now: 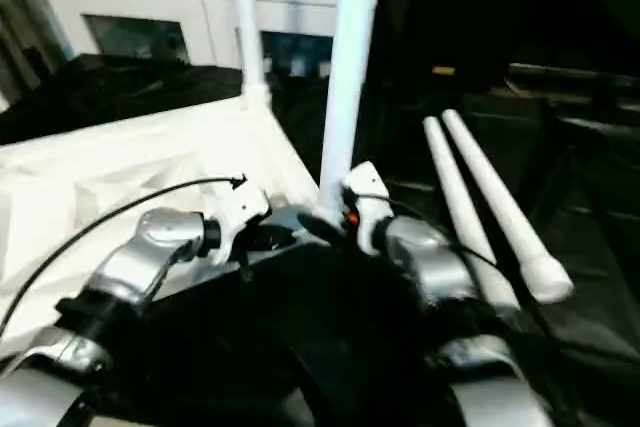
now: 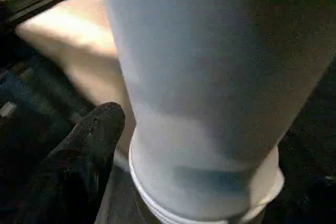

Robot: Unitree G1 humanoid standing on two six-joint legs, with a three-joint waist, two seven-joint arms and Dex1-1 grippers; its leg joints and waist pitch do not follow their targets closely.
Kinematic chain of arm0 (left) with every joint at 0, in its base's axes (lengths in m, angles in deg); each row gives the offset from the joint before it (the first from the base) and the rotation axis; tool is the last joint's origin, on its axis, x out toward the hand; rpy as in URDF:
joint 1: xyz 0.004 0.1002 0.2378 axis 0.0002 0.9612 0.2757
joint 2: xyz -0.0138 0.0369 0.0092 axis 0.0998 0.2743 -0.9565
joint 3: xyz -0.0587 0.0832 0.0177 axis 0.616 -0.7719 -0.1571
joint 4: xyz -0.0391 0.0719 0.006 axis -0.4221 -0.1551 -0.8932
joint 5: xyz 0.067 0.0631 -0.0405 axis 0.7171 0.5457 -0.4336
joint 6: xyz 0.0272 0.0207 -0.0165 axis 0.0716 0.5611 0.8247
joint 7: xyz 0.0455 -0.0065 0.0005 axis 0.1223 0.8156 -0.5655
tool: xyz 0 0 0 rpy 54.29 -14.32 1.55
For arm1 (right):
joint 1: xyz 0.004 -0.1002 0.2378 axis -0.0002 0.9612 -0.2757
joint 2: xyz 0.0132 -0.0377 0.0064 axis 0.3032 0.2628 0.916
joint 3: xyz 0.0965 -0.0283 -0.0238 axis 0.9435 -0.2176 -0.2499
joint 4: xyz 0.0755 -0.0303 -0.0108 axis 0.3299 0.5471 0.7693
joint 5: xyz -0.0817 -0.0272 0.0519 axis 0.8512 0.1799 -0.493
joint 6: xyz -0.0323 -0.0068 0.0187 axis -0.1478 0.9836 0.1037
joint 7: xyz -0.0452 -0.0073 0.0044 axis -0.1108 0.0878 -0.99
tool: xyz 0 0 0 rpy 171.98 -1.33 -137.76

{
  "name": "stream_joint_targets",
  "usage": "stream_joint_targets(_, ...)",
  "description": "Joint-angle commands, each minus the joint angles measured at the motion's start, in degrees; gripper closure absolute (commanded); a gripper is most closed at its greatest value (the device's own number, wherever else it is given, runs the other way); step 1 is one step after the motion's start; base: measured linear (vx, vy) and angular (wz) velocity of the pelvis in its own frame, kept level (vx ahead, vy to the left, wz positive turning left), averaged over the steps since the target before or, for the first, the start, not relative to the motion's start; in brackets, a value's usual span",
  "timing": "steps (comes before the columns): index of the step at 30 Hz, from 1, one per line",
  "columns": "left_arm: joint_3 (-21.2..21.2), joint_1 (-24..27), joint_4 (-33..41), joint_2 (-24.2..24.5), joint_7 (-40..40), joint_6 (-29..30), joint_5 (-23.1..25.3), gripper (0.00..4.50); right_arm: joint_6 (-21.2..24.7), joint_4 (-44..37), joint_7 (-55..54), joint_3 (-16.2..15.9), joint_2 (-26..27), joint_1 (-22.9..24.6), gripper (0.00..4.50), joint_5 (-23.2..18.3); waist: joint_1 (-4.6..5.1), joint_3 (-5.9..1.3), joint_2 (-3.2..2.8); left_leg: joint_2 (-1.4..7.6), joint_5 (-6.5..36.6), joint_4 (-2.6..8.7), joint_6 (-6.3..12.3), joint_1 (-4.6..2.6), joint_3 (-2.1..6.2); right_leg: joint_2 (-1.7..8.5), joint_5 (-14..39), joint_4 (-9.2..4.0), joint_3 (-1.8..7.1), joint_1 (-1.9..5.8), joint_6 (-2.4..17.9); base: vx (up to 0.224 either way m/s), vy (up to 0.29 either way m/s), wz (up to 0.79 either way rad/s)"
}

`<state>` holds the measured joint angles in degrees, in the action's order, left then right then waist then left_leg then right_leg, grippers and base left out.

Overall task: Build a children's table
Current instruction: Rotate leg to tighten

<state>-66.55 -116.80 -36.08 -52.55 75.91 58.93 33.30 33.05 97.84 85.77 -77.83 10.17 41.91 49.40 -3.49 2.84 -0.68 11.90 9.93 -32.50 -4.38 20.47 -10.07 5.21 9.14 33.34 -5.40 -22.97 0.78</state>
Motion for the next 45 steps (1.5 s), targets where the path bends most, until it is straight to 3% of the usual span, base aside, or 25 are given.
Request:
stream_joint_targets(1,-1.48,0.07,2.62,-0.37,3.55,-2.34,-1.99,4.5,1.11,-2.95,6.02,-3.45,-0.49,1.68,0.59,-0.94,-0.36,-4.33,0.28,1.31,7.09,2.73,5.61,0.1,-0.26,2.93,5.06,-2.5,2.85,3.23,14.25,0.0,0.0,0.0)
stream_joint_targets(3,-1.59,0.75,3.55,1.2,6.46,-2.85,-2.72,4.5,1.64,-5.46,10.18,-4.25,-2.66,2.81,0.59,-1.66,-0.81,-4.22,0.36,1.21,6.08,2.42,6.87,0.28,-0.37,2.73,1.19,-1.92,2.8,3.27,15.5,0.0,0.0,0.0)
stream_joint_targets(4,-1.62,0.92,3.76,1.61,7.27,-3.09,-2.93,4.5,1.77,-6.0,11.15,-4.43,-3.15,3.06,0.59,-1.82,-0.85,-4.19,0.1,1.23,6.72,2.41,6.81,0.19,-0.38,2.77,1.68,-1.93,2.8,3.17,15.59,0.0,0.0,0.0)
stream_joint_targets(5,-1.61,1.19,4.09,2.14,8.45,-3.23,-3.21,4.5,1.86,-6.66,12.32,-4.62,-3.71,3.37,0.59,-2.01,-0.92,-4.24,0.22,1.27,7.19,2.43,6.77,0.19,-0.31,2.8,2.49,-1.95,2.74,3.34,15.48,0.0,0.0,0.0)
stream_joint_targets(8,-1.74,1.93,5.13,3.9,12.4,-3.36,-4.25,4.5,2.44,-8.18,14.59,-4.96,-4.69,3.91,0.59,-2.51,-1.2,-4.03,0.06,1.43,9.47,2.69,5.45,0.0,-0.27,2.88,6.72,-2.39,2.71,3.16,14.82,0.0,0.0,0.0)
stream_joint_targets(13,-1.98,2.51,6.89,5.51,15.9,-1.97,-5.79,4.5,3.04,-9.96,16.44,-5.99,-5.59,4.47,1.05,-2.78,-1.39,-3.72,0.05,1.5,12.61,2.99,3.01,-0.29,-0.24,2.85,12.94,-2.97,2.86,2.84,13.01,0.0,0.0,0.0)
stream_joint_targets(17,-2.09,2.66,7.29,6.21,17.23,-1.89,-6.02,4.5,3.48,-10.9,17.43,-6.8,-6.04,4.91,1.41,-2.76,-1.49,-3.74,0.07,1.51,12.59,3.03,2.6,-0.39,-0.24,2.81,13.03,-2.99,2.94,2.74,12.67,0.0,0.0,0.0)
stream_joint_targets(18,-2.1,2.67,7.27,6.31,17.39,-1.91,-6.05,4.5,3.56,-11.13,17.68,-7.07,-6.06,5.14,1.5,-2.7,-1.47,-3.82,0.34,1.49,11.97,2.99,2.64,-0.26,-0.22,2.83,12.4,-2.87,2.96,2.86,12.71,0.0,0.0,0.0)
stream_joint_targets(20,-2.1,2.67,7.27,6.31,17.39,-1.91,-6.05,4.5,3.56,-11.13,17.68,-7.07,-6.06,5.14,1.63,-2.7,-1.5,-3.9,0.21,1.46,10.98,2.95,2.77,-0.05,-0.13,2.88,11.51,-2.67,2.92,3.0,12.68,0.0,0.0,0.0)
stream_joint_targets(25,-1.75,1.56,4.56,3.98,10.98,-2.32,-3.55,4.5,4.73,-10.73,13.14,-6.63,-3.42,6.07,1.67,-2.45,-1.52,-4.03,0.2,1.46,9.95,2.78,3.2,-0.01,-0.12,2.88,9.23,-2.38,2.91,2.99,13.25,0.0,0.0,0.0)
stream_joint_targets(28,-0.56,-2.03,-2.03,-0.42,-1.35,-1.83,0.27,4.5,3.54,-1.71,-3.47,-3.9,1.91,3.07,1.68,1.7,-1.16,-3.57,0.34,1.21,12.88,2.96,1.4,-0.28,-0.14,3.06,15.72,-3.26,2.97,2.62,11.91,0.0,0.0,0.0)
stream_joint_targets(29,-0.56,-2.03,-2.03,-0.42,-1.35,-1.83,0.27,4.5,3.54,-1.71,-3.47,-3.9,1.91,3.07,1.69,1.7,-0.85,-3.31,0.19,0.98,14.91,3.13,0.14,-0.58,-0.04,3.02,20.23,-3.73,2.86,2.39,10.85,0.0,0.0,0.0)
stream_joint_targets(30,0.06,-3.26,-3.73,-2.16,-4.91,-0.77,0.65,4.5,3.64,1.59,-10.08,-2.26,3.93,1.78,1.7,2.26,-0.81,-3.3,0.34,0.99,16.37,3.25,-0.57,-0.6,0.26,3.2,24.26,-4.05,2.69,2.65,9.11,0.0,0.0,0.0)
stream_joint_targets(34,1.15,-5.7,-6.48,-6.05,-11.86,1.5,1.05,4.5,4.28,7.05,-20.71,0.96,7.7,-0.76,1.7,1.82,0.17,-3.13,0.42,0.77,18.87,3.32,-0.78,-0.81,0.39,3.11,28.3,-4.85,2.53,2.25,7.19,-0.013,0.001,-0.01)
stream_joint_targets(35,1.57,-6.83,-7.64,-8.16,-14.82,2.34,1.23,4.5,4.52,9.4,-25.14,2.76,9.92,-2.2,1.7,1.05,0.32,-3.16,0.09,0.68,19.0,3.23,-0.45,-0.88,0.42,3.19,29.21,-5.13,2.51,2.14,6.87,0.0,0.0,0.0)
stream_joint_targets(39,1.73,-7.93,-9.17,-11.45,-16.44,1.5,1.45,4.5,2.2,12.05,-28.34,4.08,13.02,-4.05,1.7,1.34,0.4,-3.21,0.28,0.63,19.22,3.25,0.16,-0.8,0.45,3.07,29.79,-5.47,2.3,2.05,6.19,0.0,0.0,0.0)
stream_joint_targets(41,1.4,-7.78,-9.03,-11.64,-16.09,1.15,1.5,4.5,1.69,12.21,-28.1,4.38,13.35,-4.16,1.15,0.86,0.28,-3.28,0.32,0.7,19.04,3.31,0.52,-0.63,0.42,3.14,28.59,-5.35,2.39,2.14,6.33,0.0,0.0,0.0)
stream_joint_targets(45,-0.37,-5.88,-6.85,-10.42,-12.04,-0.45,1.28,4.5,1.76,11.04,-23.52,5.29,13.3,-4.11,0.66,-1.5,0.22,-3.38,0.28,0.84,18.28,3.44,1.08,-0.42,0.42,3.1,25.65,-4.93,2.55,2.33,7.47,0.0,0.0,0.0)
